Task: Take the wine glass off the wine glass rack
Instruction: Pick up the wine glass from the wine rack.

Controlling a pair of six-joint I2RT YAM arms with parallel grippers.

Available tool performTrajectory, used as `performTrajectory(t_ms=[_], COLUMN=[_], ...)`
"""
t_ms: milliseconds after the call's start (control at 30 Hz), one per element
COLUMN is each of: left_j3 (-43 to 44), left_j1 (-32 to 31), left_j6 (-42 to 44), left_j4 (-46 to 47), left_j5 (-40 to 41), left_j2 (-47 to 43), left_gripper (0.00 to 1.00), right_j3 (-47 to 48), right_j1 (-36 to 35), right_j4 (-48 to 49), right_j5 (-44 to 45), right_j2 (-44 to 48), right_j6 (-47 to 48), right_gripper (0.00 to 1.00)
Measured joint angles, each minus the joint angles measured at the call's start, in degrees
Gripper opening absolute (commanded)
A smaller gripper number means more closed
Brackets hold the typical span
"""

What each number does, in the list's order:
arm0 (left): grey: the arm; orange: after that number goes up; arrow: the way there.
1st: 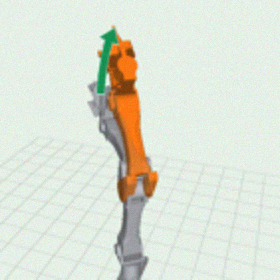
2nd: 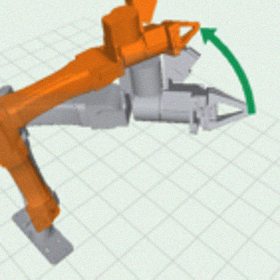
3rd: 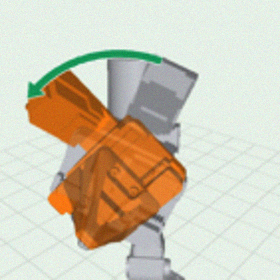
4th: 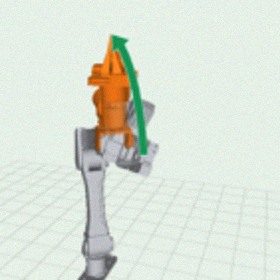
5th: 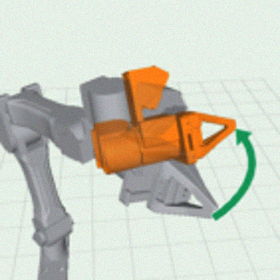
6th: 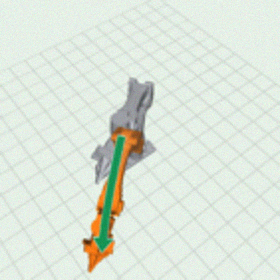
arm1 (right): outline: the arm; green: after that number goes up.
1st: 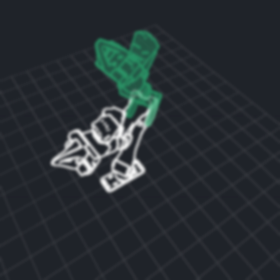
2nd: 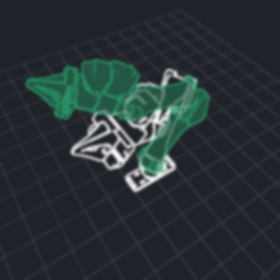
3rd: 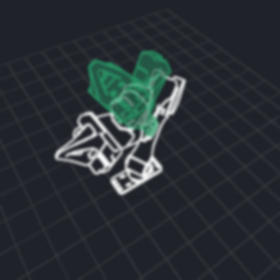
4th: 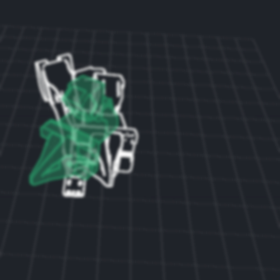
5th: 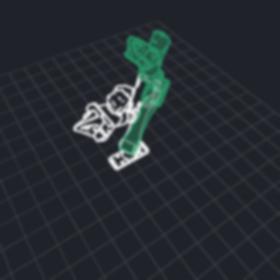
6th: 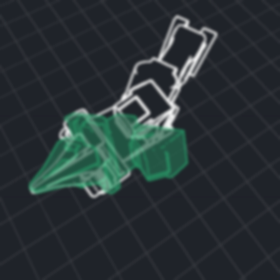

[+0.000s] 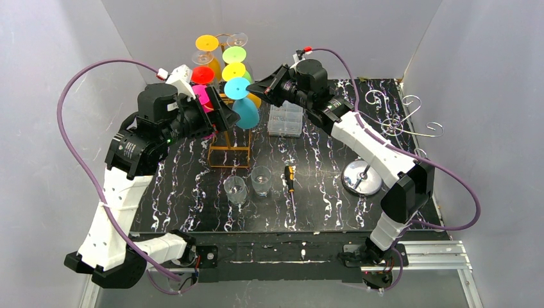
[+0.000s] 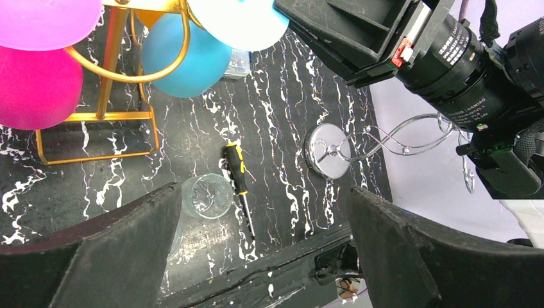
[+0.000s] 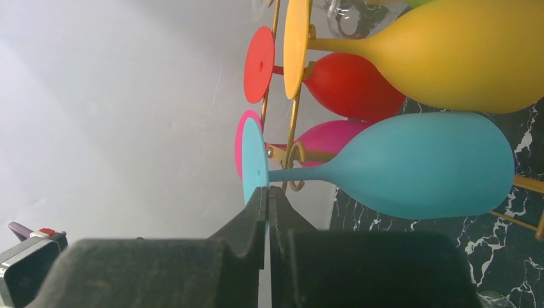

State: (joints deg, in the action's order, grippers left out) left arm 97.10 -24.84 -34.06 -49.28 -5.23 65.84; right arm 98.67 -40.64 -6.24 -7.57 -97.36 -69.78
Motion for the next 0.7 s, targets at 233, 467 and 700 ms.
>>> performTrajectory(t_ms=[233, 467, 700], left_j3=[0.0, 0.0, -0.04], left_j1=[0.26, 0.42, 0.59], left_j6=[0.0, 0.0, -0.26], left_j4=[-0.02, -0.02, 0.22], left_j5=[-0.2, -0.33, -1.51], left_j2=[0.0, 0.0, -0.02], left_gripper=[0.99, 0.99, 0.99], right_j3=[0.0, 0.11, -0.94], right_j1=[0.0, 0.0, 0.02], right_j4=[-0.04, -0.37, -1.4], right_j5=[0.15, 0.17, 1.9], right_j2=[-0.44, -0.5, 0.7], right_j6=[0.0, 0.13, 0.81], right_gripper=[0.01, 0.01, 0.01])
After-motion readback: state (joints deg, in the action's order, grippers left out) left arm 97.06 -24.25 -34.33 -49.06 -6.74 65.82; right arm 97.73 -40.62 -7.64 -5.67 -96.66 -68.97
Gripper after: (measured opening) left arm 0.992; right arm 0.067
